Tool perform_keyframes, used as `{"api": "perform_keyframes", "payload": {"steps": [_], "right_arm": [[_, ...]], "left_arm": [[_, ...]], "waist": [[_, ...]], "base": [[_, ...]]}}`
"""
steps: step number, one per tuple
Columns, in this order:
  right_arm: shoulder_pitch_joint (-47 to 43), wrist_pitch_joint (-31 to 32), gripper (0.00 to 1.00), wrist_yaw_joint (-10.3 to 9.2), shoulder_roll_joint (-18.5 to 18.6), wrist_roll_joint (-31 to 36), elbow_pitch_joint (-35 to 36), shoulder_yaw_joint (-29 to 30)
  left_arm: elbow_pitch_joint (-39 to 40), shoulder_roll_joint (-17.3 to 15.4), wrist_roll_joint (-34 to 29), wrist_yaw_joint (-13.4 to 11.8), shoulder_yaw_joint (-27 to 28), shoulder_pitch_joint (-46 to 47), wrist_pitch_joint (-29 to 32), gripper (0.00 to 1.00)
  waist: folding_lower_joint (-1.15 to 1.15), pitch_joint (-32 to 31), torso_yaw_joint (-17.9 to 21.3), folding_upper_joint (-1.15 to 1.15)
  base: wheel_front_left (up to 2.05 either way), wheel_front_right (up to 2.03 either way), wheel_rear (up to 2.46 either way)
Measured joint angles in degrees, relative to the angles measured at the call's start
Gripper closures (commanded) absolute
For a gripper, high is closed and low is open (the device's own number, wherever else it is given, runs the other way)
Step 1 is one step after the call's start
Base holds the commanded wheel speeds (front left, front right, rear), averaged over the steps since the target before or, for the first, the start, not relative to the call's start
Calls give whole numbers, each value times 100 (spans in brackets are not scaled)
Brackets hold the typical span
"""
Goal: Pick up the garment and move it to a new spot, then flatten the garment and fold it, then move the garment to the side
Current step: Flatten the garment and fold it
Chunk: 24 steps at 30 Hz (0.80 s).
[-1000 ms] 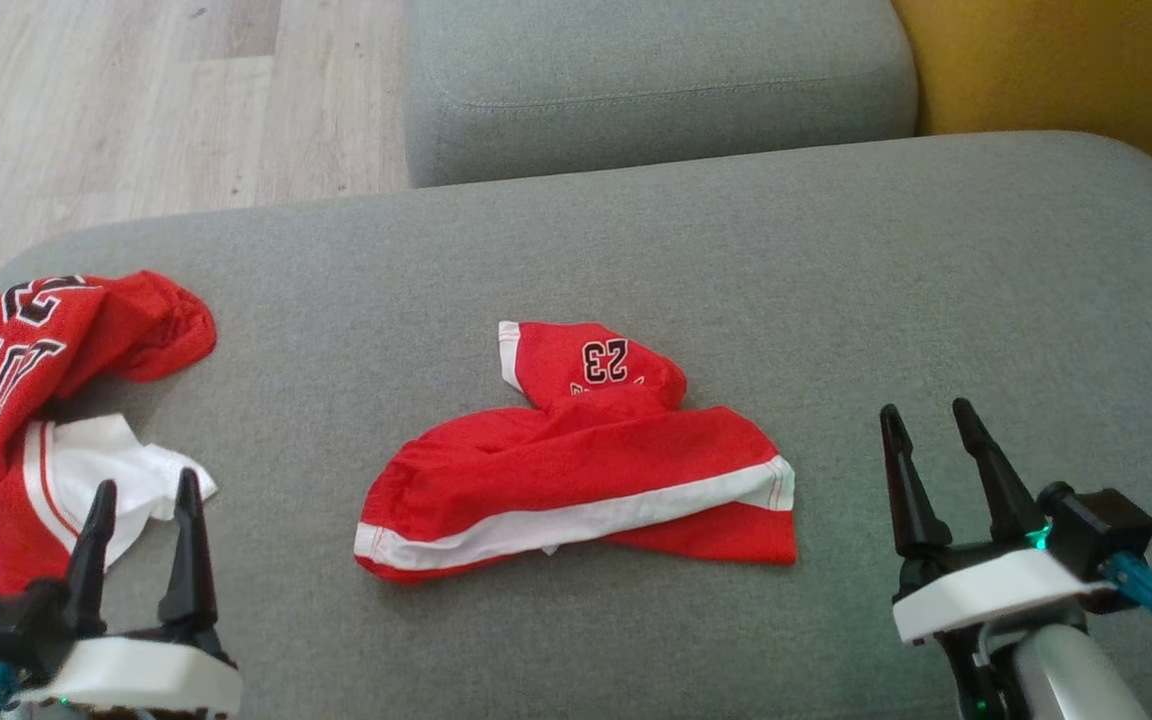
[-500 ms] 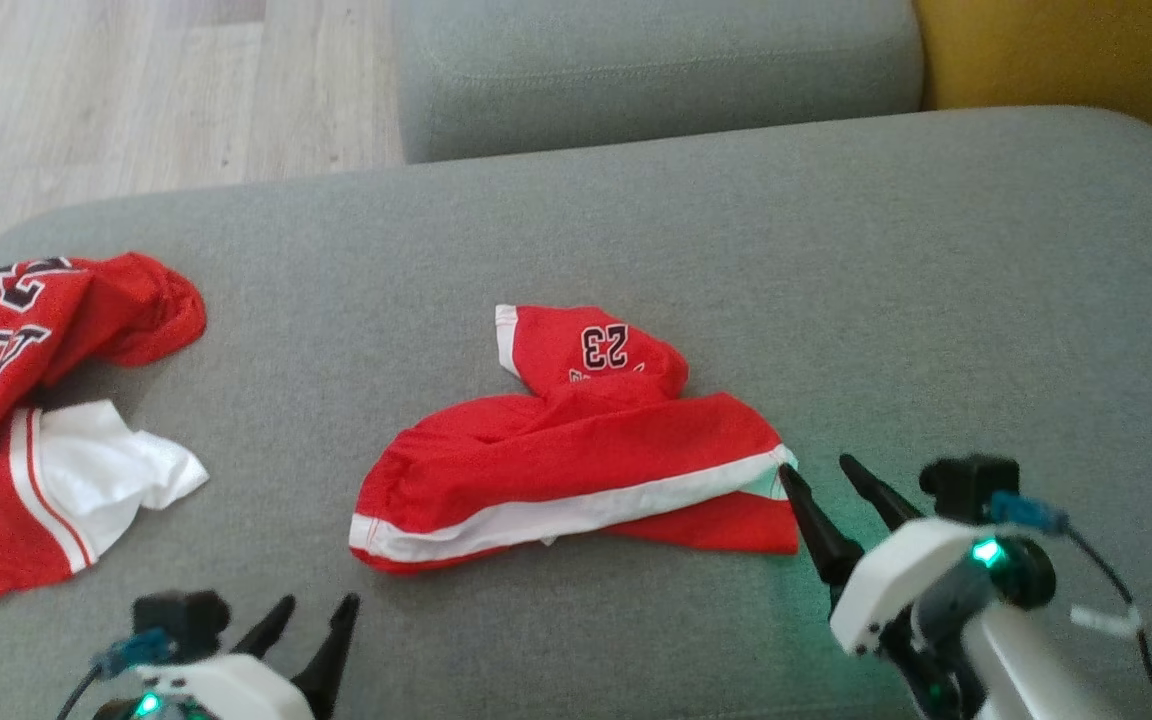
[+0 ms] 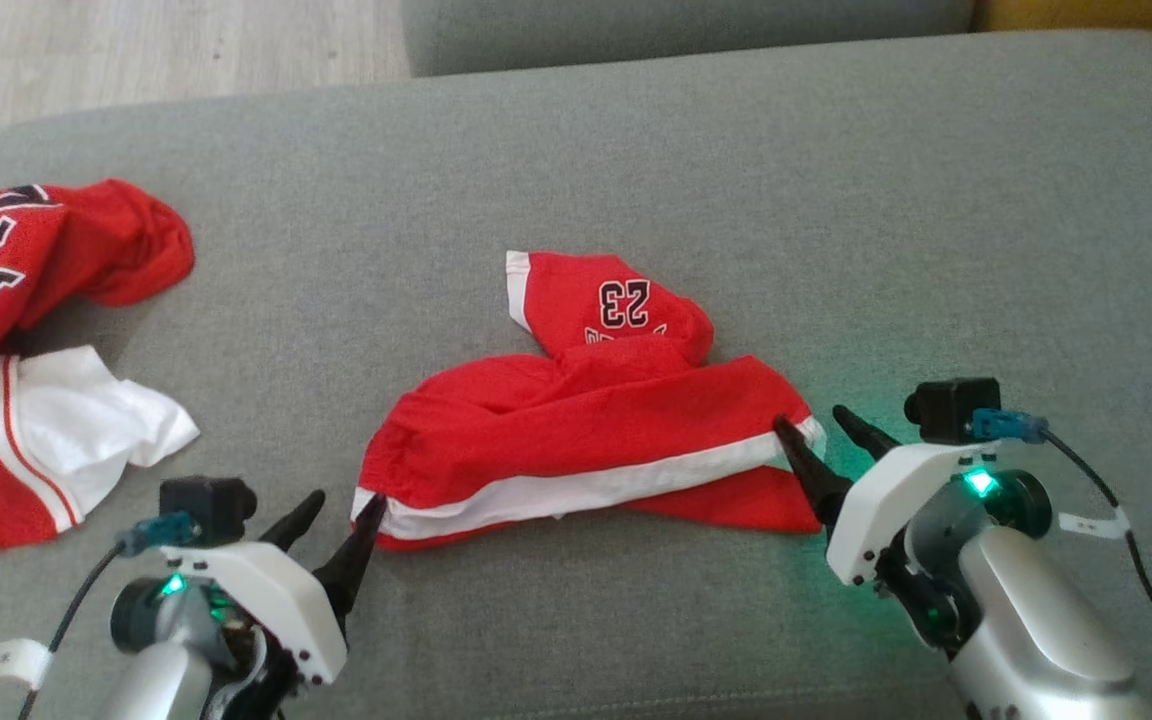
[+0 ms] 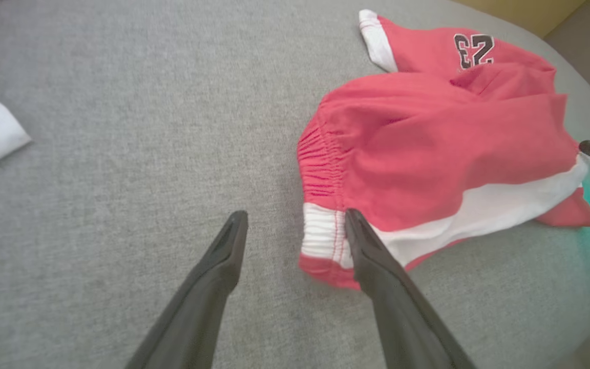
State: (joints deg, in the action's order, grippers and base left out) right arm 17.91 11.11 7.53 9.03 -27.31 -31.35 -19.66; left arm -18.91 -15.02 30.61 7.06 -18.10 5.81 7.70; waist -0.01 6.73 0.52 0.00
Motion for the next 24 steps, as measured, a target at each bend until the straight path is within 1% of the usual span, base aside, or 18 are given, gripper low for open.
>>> {"api": "perform_keyframes", "payload": {"steps": [7,8,9,10,11,12,13,14,18,24], "right_arm": [[79,129,0,0,-1,-190,-255,-198],[82,129,11,0,-1,-226,-261,-230],[96,129,37,0,-1,-259,-263,-260],[114,127,54,0,0,-294,-267,-296],[136,114,67,0,2,-323,-266,-347],[144,38,100,0,2,-397,-259,-437],[144,10,100,0,2,-408,-263,-465],[144,-34,100,0,5,-417,-267,-488],[146,-286,100,0,52,-456,-286,-581],[162,-779,100,0,85,-508,-205,-602]], "left_arm": [[-274,-10,167,5,-205,171,-36,0],[-299,-16,196,7,-215,193,-71,0],[-335,-31,229,7,-241,207,-71,0],[-363,-52,254,7,-287,218,-71,0],[-377,-65,291,7,-333,222,-71,7],[-404,-75,402,7,-410,243,-35,56],[-404,-99,464,7,-481,255,-14,73],[-404,-114,522,8,-548,265,-14,100],[-396,-209,737,8,-728,280,-32,100],[-250,-411,825,8,-705,276,-305,100]], "waist": [[0,127,6,0],[0,130,7,0],[0,130,8,0],[0,129,9,0],[0,127,12,0],[0,124,25,0],[0,123,33,0],[0,121,39,0],[0,98,60,0],[1,-57,79,0]], "base": [[0,0,0],[0,0,0],[0,0,0],[0,0,0],[0,0,0],[0,0,0],[0,0,0],[0,0,0],[0,0,0],[0,0,0]]}}
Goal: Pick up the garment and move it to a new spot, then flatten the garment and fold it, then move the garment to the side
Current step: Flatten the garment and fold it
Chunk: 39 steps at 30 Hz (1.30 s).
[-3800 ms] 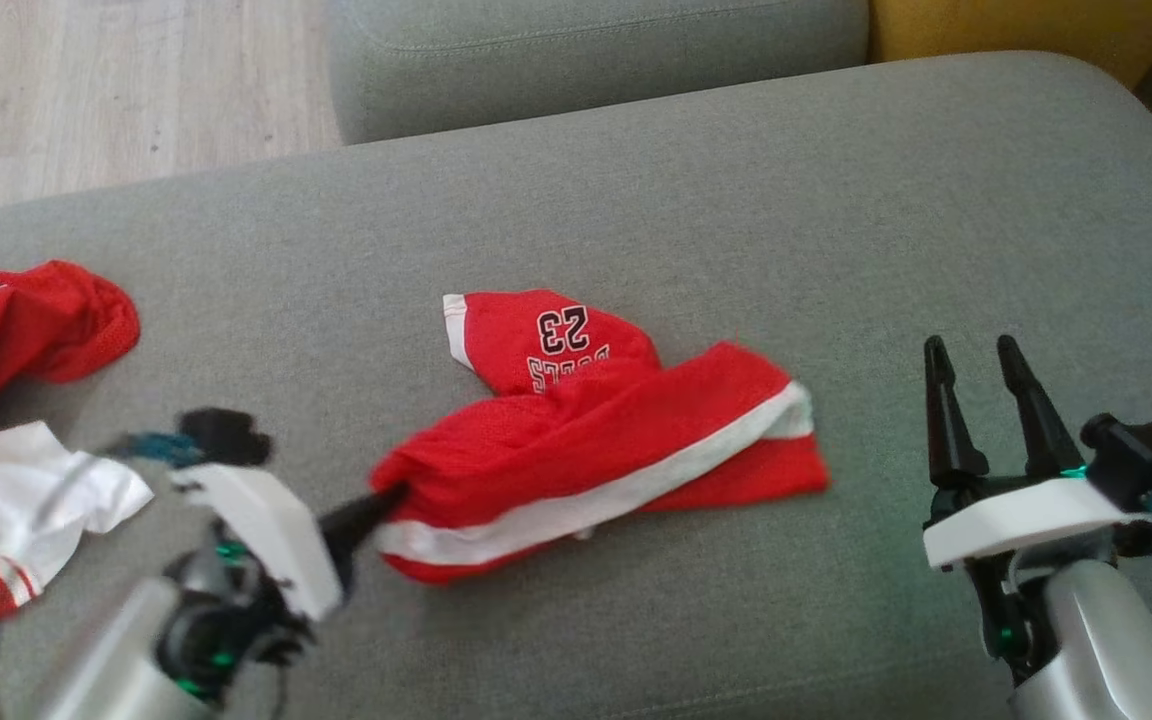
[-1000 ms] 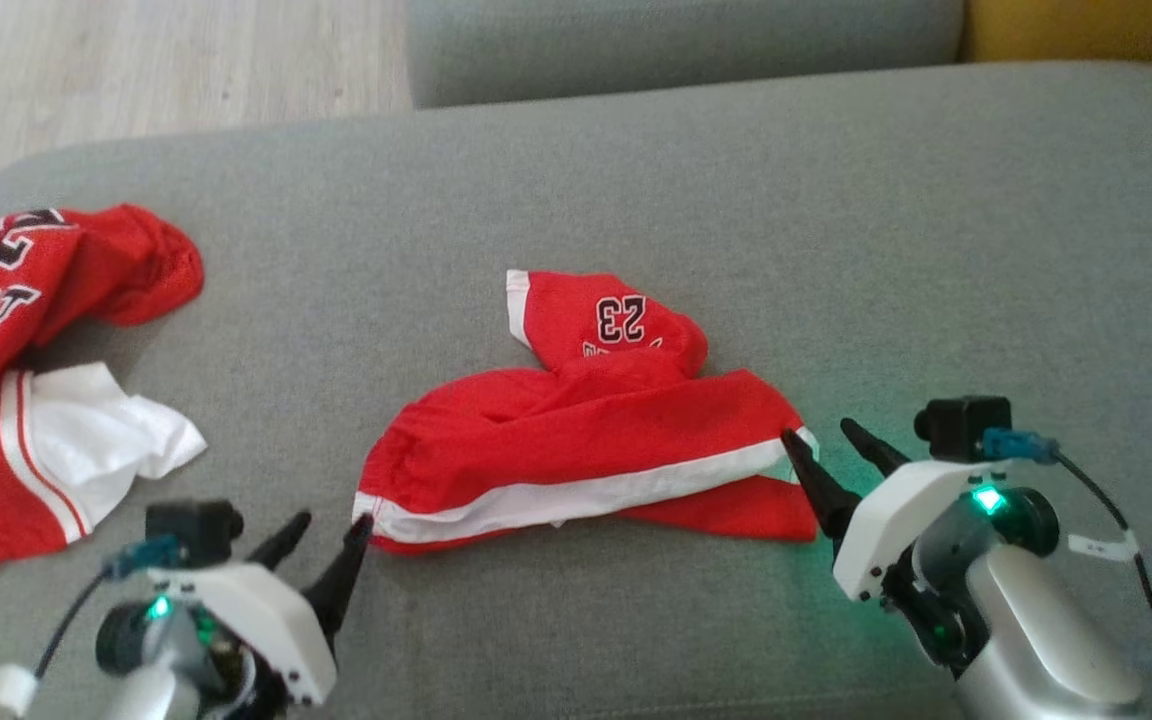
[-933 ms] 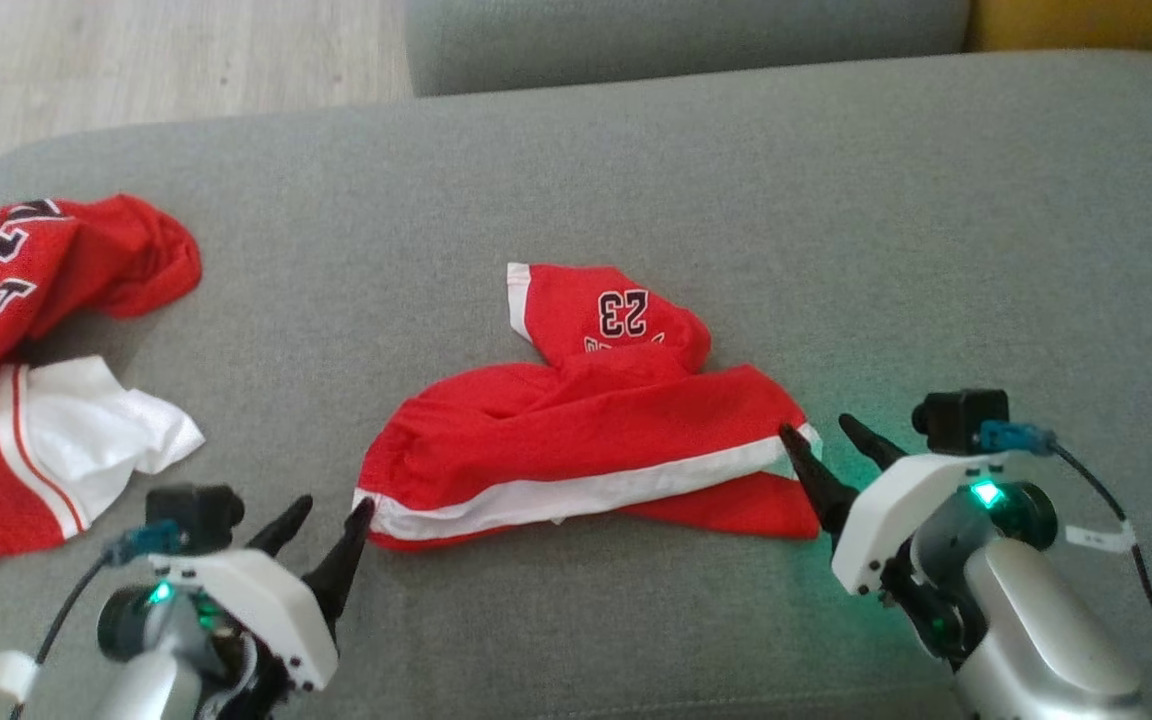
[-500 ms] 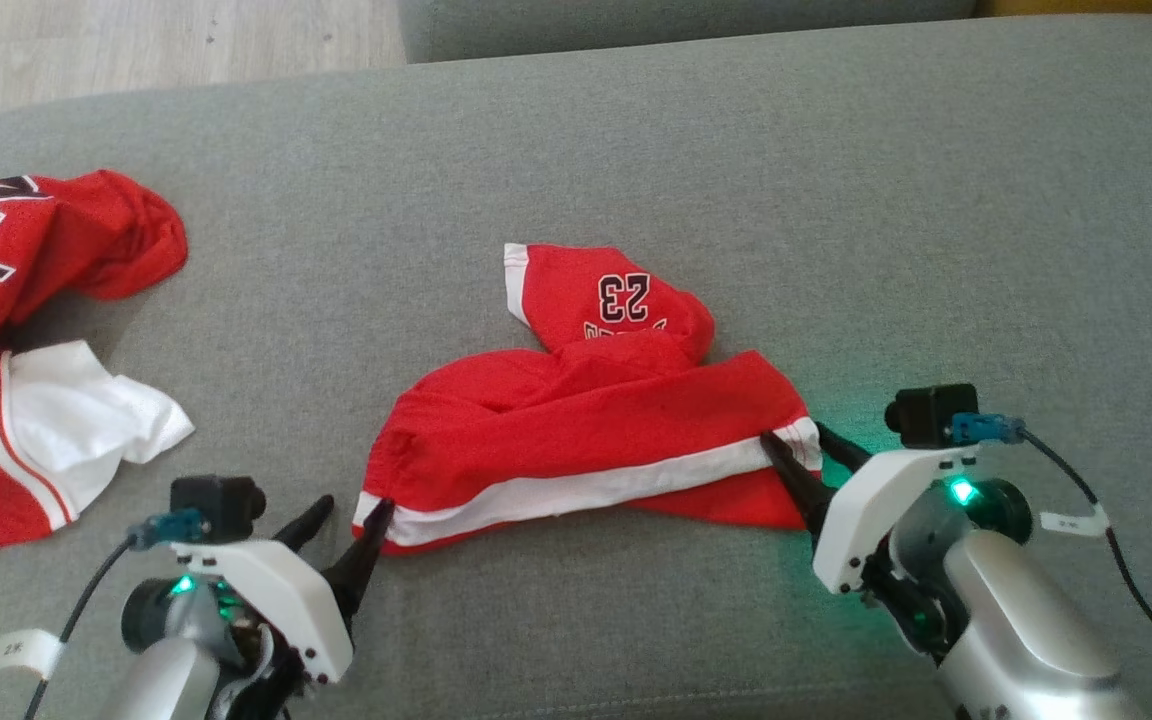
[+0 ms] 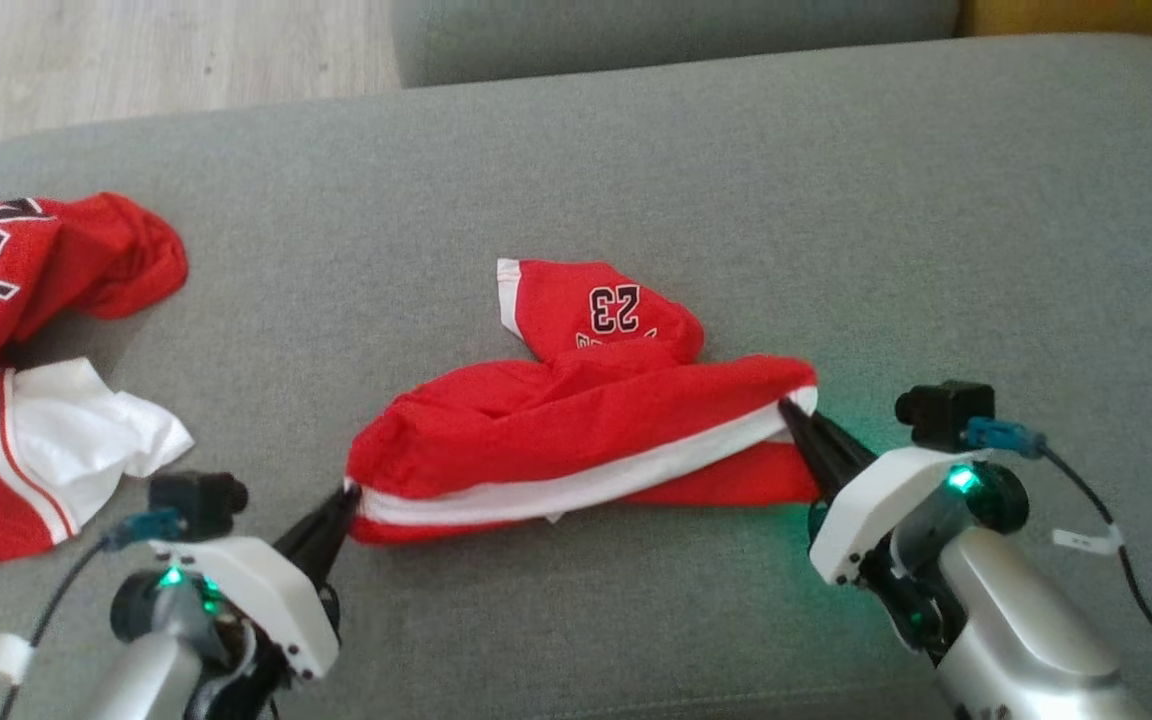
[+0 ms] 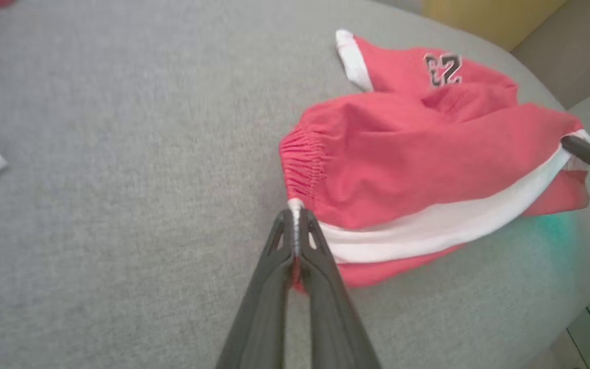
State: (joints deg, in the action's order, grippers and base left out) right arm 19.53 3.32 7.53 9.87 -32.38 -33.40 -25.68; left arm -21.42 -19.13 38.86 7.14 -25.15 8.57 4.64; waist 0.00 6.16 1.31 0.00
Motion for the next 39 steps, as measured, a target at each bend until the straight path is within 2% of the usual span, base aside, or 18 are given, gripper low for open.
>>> {"api": "perform_keyframes", "payload": {"steps": [5,9,12,15,21,25,29,34,39], "right_arm": [[-2,-165,100,0,141,-275,423,0],[90,-122,100,0,304,-604,900,-62],[612,36,100,0,488,-806,992,-221],[1454,181,100,0,658,-1144,977,-349],[3260,375,100,0,781,-1756,537,-657],[4430,292,100,0,780,-2001,154,-792],[5581,-31,100,0,768,-2208,-223,-804],[6785,-856,100,0,753,-2294,-487,-689],[7251,-1055,100,0,771,-2304,-686,-1050]], "left_arm": [[711,-127,224,0,216,-10,-121,100],[1235,-410,140,0,232,59,18,100],[1250,-528,140,-1,267,589,123,100],[1136,-578,182,0,43,1639,415,100],[293,-538,780,0,-345,3925,882,100],[-388,-388,1166,0,-377,5331,877,100],[-1079,-194,1530,0,-296,6564,770,100],[-1784,-143,1582,0,-100,7850,277,100],[-1950,-43,1834,0,-399,8524,149,100]], "waist": [[0,-136,-1,0],[0,-67,-10,0],[0,92,-3,0],[0,358,-7,0],[-1,1108,-22,0],[-2,1641,-20,0],[-3,2074,3,0],[-2,2387,79,0],[0,2444,122,0]], "base": [[0,0,0],[0,0,0],[0,0,0],[0,0,0],[0,0,0],[0,0,0],[0,0,0],[0,0,0],[0,0,0]]}}
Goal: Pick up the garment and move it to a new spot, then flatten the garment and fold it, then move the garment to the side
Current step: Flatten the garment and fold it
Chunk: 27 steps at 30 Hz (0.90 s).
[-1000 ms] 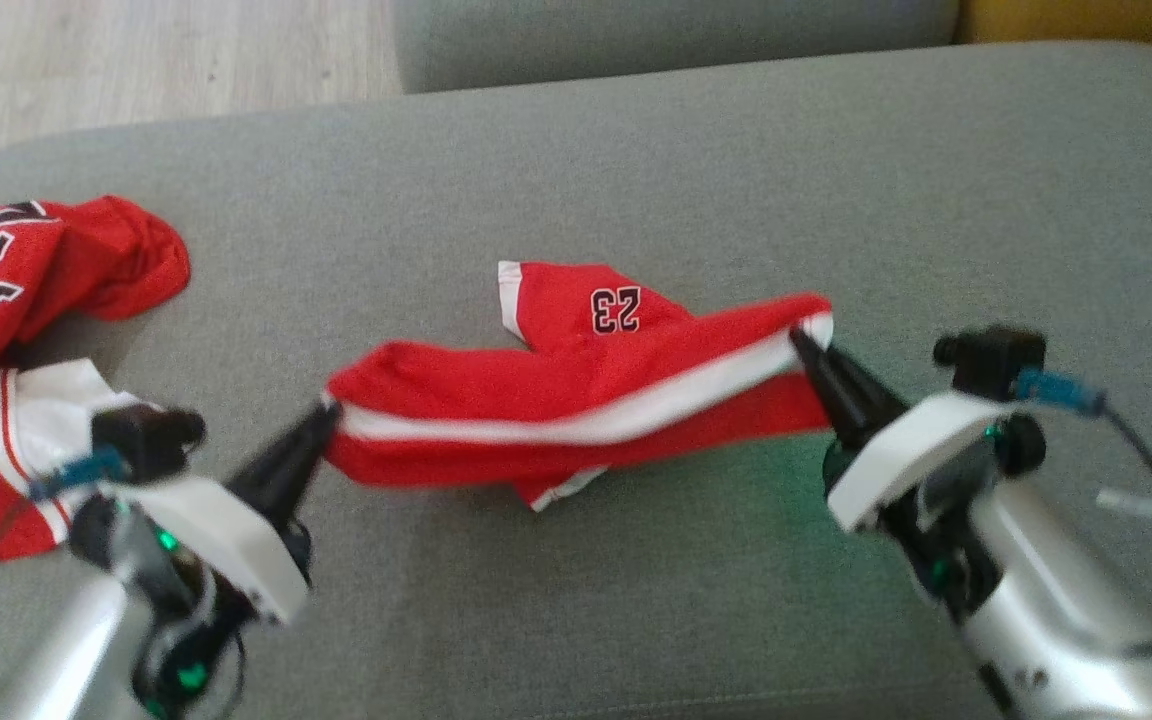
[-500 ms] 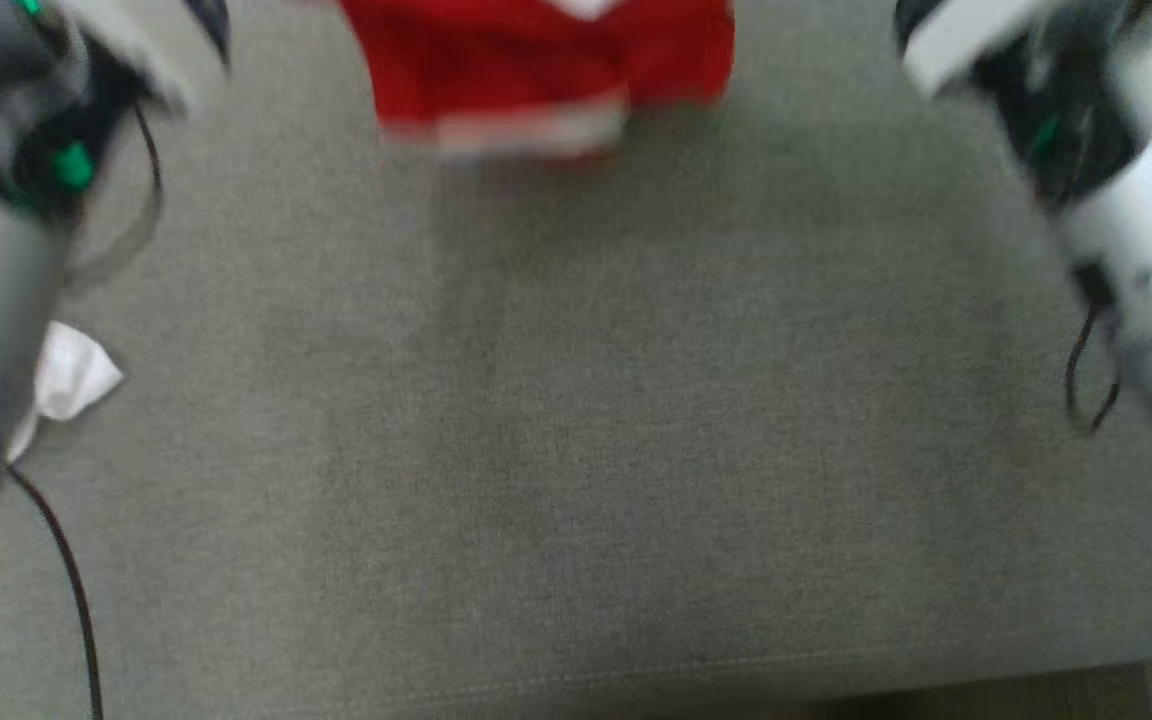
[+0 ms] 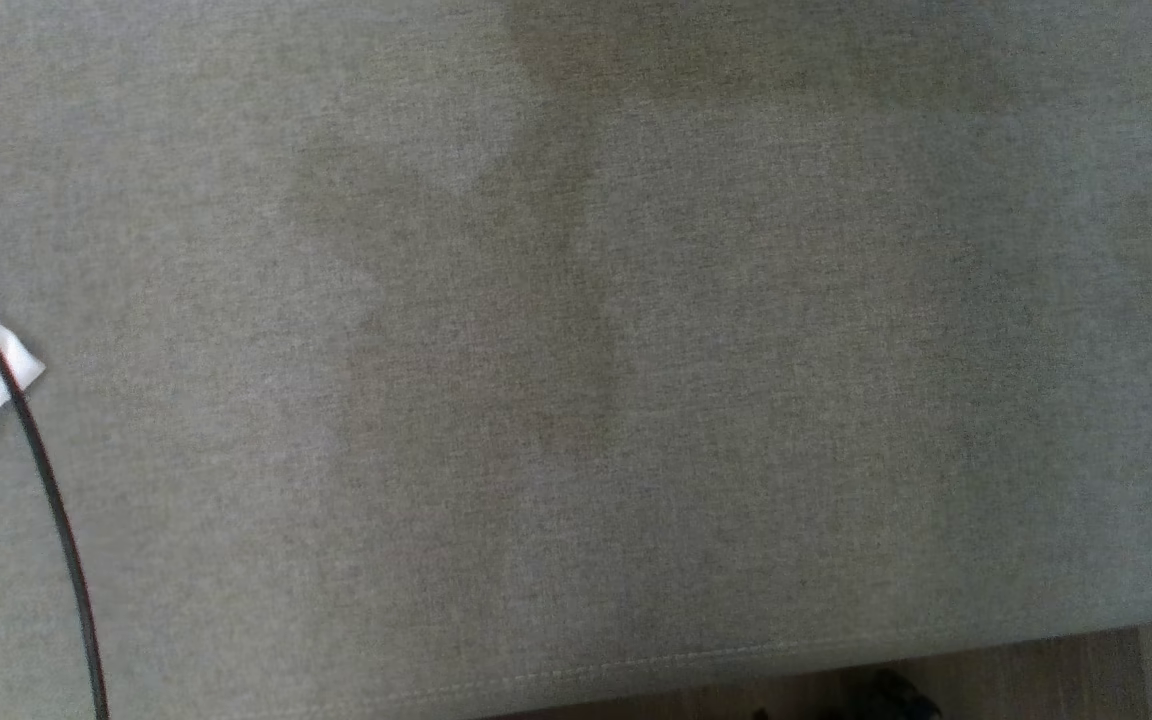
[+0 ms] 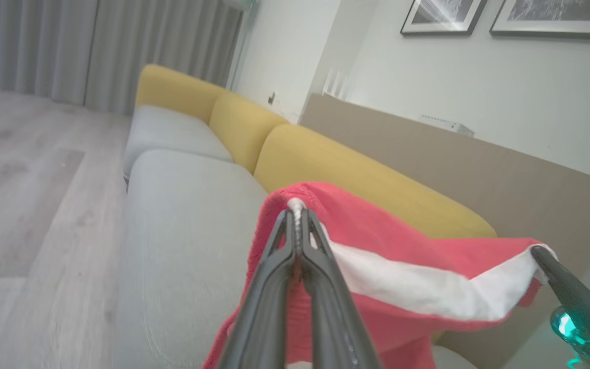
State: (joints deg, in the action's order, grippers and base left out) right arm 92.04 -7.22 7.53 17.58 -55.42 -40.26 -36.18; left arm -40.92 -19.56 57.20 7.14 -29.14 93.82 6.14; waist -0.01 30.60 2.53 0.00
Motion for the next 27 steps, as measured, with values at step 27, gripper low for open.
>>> {"api": "perform_keyframes", "payload": {"steps": [27], "right_arm": [[-4128,2191,100,0,1691,-1882,1227,-2434]], "left_arm": [[2042,-1604,2660,-43,-2157,-4935,2461,100]], "waist": [[1,-1951,17,0]], "base": [[0,0,0]]}}
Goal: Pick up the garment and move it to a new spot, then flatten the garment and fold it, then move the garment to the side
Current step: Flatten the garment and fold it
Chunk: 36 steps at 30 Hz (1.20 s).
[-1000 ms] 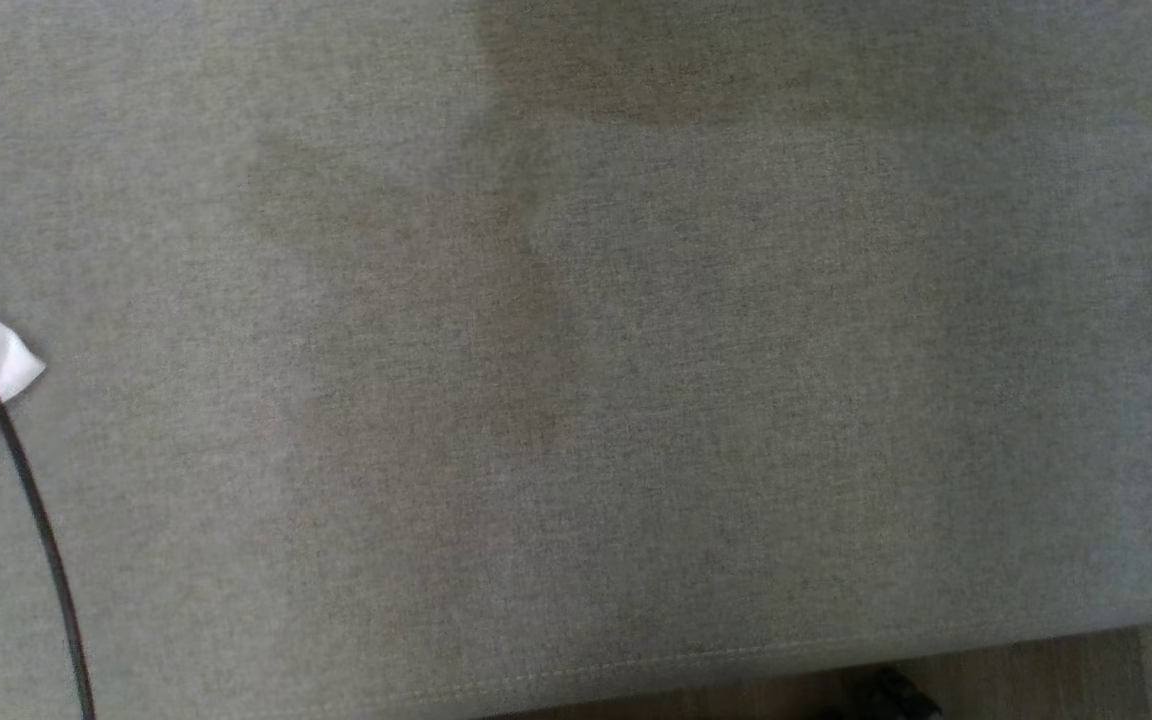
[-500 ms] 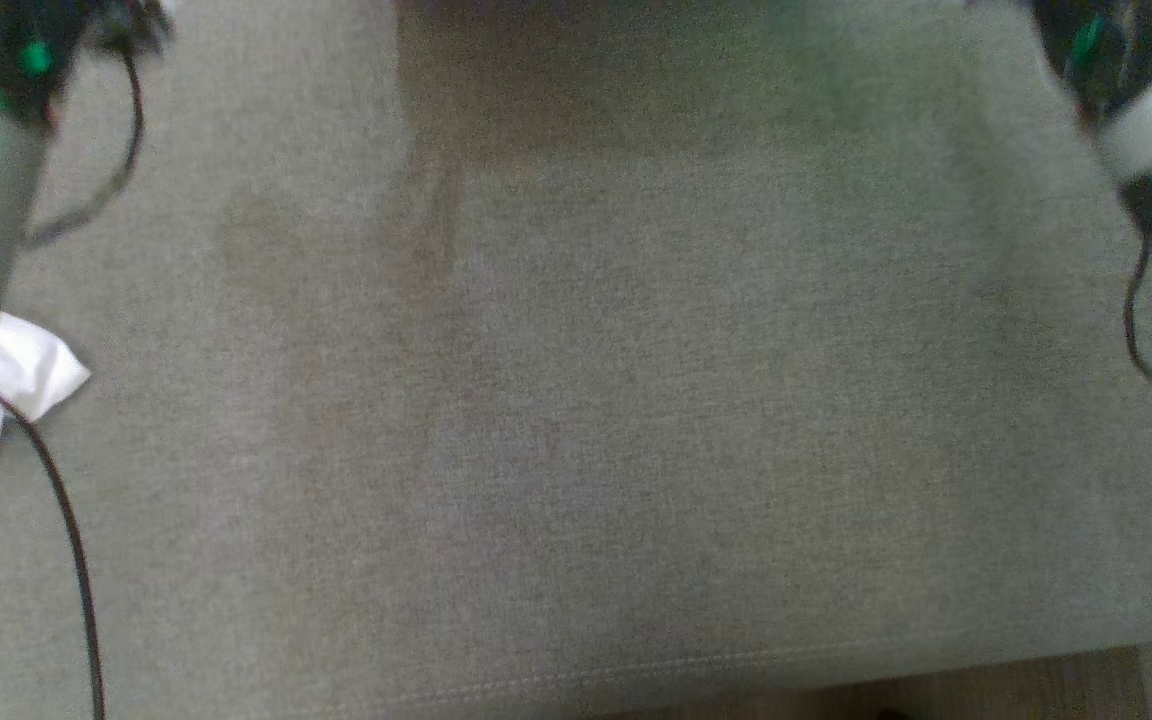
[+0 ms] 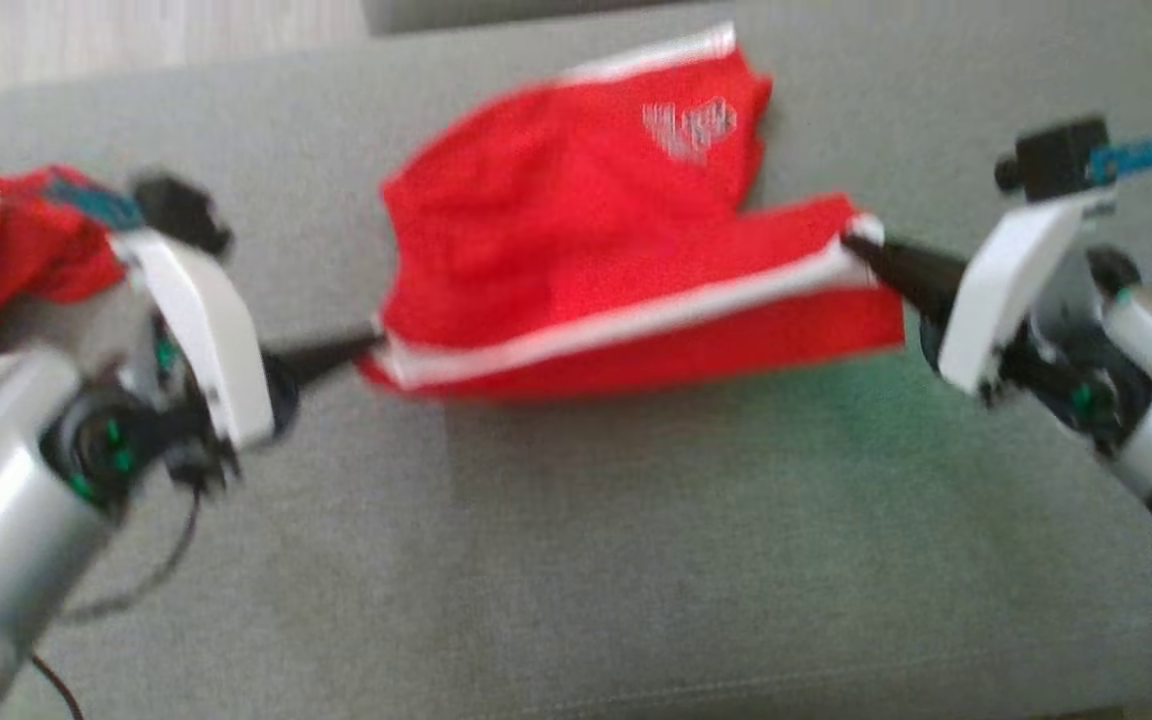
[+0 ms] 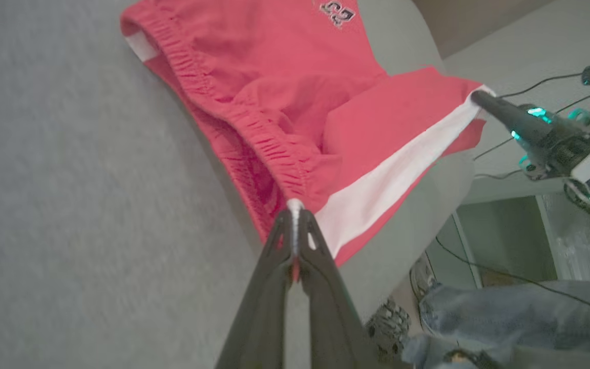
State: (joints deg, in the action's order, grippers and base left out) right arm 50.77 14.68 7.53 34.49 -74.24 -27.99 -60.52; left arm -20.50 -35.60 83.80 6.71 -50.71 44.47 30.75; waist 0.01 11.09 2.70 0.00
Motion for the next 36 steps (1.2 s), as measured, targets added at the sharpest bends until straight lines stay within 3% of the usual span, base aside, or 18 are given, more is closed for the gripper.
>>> {"api": "perform_keyframes", "payload": {"steps": [9,14,22,36], "right_arm": [[-962,305,100,0,931,-282,1204,32],[-862,125,100,0,943,77,1311,617],[-52,-181,100,0,381,573,1009,1140],[999,-472,100,0,-66,816,-303,1025]], "left_arm": [[2051,-736,535,-918,-224,-1319,242,100],[2397,-811,499,-1225,133,-1178,-140,100],[1830,-587,159,-988,449,-397,-532,100],[710,118,-205,-365,382,375,-666,100]], "waist": [[0,-667,37,0],[0,-418,-24,0],[0,284,-167,0],[-2,1369,-613,0]], "base": [[0,0,0],[0,0,0],[0,0,0],[0,0,0]]}}
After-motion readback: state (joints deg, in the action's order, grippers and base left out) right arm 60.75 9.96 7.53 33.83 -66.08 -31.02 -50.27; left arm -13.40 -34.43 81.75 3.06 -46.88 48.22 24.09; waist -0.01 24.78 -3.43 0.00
